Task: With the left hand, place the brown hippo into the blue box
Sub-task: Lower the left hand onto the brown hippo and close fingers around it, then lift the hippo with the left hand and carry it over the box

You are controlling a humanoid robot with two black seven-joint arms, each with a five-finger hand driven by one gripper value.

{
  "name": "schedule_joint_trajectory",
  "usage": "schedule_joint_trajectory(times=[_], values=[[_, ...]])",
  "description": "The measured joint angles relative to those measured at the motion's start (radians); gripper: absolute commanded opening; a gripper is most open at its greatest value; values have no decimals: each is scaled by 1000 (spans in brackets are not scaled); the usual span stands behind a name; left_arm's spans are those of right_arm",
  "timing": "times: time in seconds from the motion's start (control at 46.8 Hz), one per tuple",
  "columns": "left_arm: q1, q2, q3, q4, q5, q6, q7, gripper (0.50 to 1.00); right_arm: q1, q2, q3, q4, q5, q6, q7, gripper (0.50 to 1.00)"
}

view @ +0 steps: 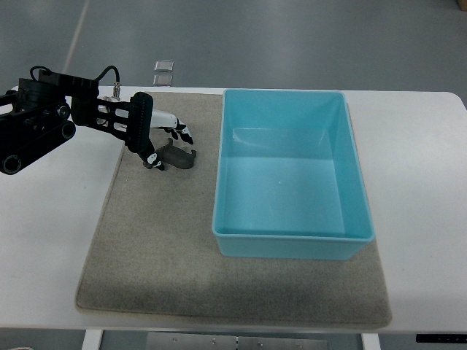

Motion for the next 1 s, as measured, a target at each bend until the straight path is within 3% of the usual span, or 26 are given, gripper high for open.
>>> schedule_joint_trajectory(times=[0.107,0.278,0.363,0.449,1.005], values=[[0,0,2,-1,0,5,0,726,0,0,0,0,0,0,0,936],[0,0,2,-1,-1,6,0,606,0,0,0,0,0,0,0,936],[1,0,2,-1,-1,6,1,523,0,0,0,0,0,0,0,936],[-2,0,2,-1,-2,8,1,500,0,0,0,0,-1,0,0,936],[-20,8,-19,-3,-18,23,0,500,0,0,0,0,-1,0,0,936]])
